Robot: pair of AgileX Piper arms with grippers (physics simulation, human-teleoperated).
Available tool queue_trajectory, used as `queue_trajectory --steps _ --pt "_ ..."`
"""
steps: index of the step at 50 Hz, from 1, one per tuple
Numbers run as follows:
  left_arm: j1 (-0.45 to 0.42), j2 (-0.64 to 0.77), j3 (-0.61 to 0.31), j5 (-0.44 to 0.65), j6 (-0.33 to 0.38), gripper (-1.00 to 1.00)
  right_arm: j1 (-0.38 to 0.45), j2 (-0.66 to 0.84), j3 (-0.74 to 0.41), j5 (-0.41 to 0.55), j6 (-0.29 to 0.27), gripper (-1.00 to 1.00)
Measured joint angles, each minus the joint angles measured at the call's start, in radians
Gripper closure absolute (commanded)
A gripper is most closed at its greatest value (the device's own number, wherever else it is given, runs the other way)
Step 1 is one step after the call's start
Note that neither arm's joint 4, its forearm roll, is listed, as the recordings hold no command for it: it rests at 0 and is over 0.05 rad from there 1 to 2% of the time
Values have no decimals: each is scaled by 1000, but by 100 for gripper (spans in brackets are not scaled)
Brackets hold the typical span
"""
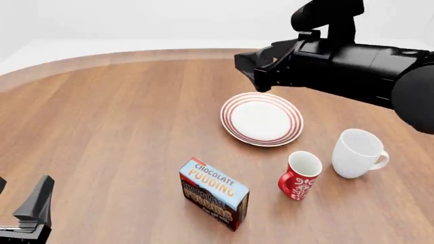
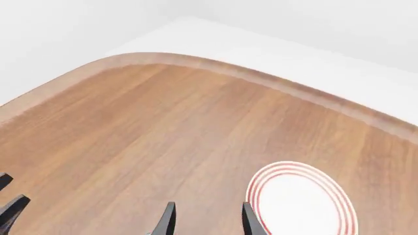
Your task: Put the chocolate pudding to the right of the plate.
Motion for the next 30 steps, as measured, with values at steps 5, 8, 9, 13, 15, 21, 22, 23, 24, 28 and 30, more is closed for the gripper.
queue_trajectory --steps 5,8,9,13,15,21,22,23,24,28,30 --pt "0 0 0 0 0 -100 31 44 -27 1 2 -100" --pt "0 0 0 0 0 -100 48 66 -34 0 4 -100" --pt "0 0 0 0 0 -100 52 72 -36 0 5 -100" --pt "0 0 0 0 0 -100 72 93 -40 3 12 -100" --pt "0 0 0 0 0 -100 83 101 -40 4 15 -100" --pt "0 0 0 0 0 -100 112 120 -31 0 28 -100" --pt "0 0 0 0 0 -100 115 123 -28 -2 30 -100" --pt "0 0 0 0 0 -100 118 126 -25 -4 33 -100" --pt "0 0 0 0 0 -100 121 129 -22 -6 35 -100" --pt "0 0 0 0 0 -100 127 138 -10 -14 42 -100" --pt "0 0 0 0 0 -100 128 143 -3 -21 47 -100"
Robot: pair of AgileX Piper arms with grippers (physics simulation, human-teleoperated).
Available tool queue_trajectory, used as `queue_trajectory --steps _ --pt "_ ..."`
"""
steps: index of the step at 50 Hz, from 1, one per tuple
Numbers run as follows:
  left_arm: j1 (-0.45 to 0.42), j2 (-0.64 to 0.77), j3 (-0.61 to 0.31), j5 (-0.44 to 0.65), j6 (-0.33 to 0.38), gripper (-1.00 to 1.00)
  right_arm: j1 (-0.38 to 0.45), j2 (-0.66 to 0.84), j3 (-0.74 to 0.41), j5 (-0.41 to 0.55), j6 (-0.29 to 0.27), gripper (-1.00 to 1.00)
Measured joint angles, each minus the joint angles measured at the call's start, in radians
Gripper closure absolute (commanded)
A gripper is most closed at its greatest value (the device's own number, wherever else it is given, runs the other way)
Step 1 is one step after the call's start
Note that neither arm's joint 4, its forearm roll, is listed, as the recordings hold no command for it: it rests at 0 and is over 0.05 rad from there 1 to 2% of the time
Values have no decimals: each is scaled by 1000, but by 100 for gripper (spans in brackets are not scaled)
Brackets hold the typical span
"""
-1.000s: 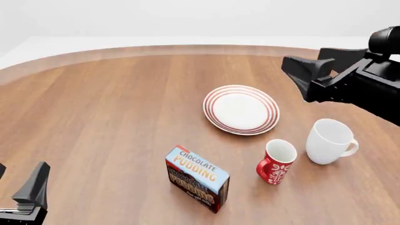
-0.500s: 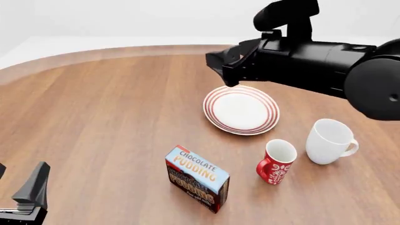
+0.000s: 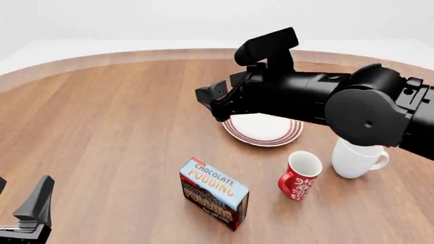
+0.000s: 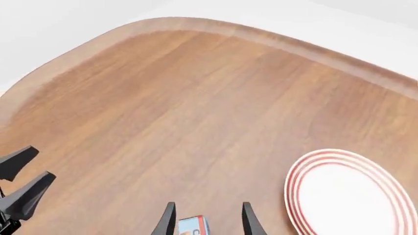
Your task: Put the chocolate pudding to the right of the plate.
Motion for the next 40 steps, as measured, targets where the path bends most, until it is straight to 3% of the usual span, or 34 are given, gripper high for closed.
queue_trajectory --steps 40 --pt "0 0 0 0 0 -100 26 119 109 -124 65 -100"
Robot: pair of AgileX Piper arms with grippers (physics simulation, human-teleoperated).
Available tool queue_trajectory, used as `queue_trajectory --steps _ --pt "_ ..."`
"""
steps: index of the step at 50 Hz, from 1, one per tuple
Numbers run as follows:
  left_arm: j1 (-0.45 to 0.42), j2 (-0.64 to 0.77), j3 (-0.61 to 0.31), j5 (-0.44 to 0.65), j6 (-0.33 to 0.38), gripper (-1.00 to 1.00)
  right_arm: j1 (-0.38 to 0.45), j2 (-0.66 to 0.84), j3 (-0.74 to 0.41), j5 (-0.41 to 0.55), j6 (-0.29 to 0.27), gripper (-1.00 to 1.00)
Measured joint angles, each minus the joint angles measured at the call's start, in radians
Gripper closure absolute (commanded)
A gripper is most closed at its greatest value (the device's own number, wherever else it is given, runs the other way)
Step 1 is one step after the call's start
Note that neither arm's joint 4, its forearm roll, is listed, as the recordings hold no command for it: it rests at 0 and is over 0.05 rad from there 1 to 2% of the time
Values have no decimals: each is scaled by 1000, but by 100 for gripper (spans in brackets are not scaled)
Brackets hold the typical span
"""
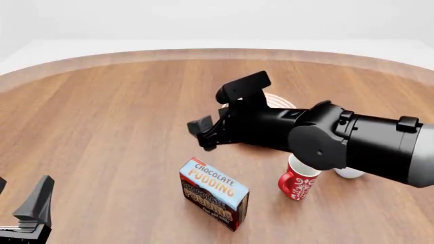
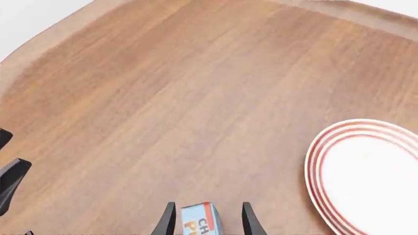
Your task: Put the chocolate pudding to the right of the plate.
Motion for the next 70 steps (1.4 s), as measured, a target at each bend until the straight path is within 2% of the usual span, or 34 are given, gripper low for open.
queue_trajectory --steps 29,70 --pt "0 0 0 0 0 -100 20 63 37 -44 34 -100" --pt "0 0 0 0 0 -100 37 134 58 -68 50 -100"
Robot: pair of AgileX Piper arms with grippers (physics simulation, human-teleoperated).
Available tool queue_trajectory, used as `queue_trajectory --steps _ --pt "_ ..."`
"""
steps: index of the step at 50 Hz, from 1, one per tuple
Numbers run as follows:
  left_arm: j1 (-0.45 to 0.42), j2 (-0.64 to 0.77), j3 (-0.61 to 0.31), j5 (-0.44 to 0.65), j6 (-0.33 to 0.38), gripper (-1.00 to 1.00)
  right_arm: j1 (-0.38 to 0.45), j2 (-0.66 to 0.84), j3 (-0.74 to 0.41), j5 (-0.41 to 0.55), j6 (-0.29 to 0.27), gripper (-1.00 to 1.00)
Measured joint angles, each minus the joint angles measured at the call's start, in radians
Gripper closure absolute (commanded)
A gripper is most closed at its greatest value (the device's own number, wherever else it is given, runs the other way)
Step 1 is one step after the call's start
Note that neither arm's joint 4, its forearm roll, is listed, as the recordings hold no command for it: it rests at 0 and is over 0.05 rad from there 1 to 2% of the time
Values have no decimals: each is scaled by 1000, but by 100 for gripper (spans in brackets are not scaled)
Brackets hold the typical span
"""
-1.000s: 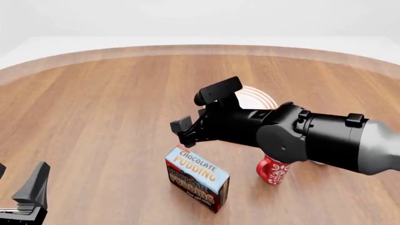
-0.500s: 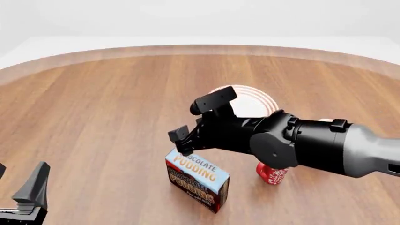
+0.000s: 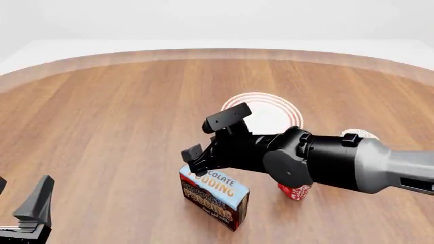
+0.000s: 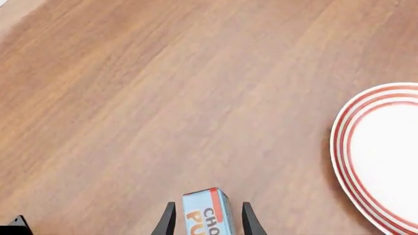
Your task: Put the chocolate pudding to the right of the plate.
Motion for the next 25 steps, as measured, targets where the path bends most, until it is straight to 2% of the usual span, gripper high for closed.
queue_trajectory --steps 25 --pt "0 0 0 0 0 -100 11 78 6 -26 12 -100"
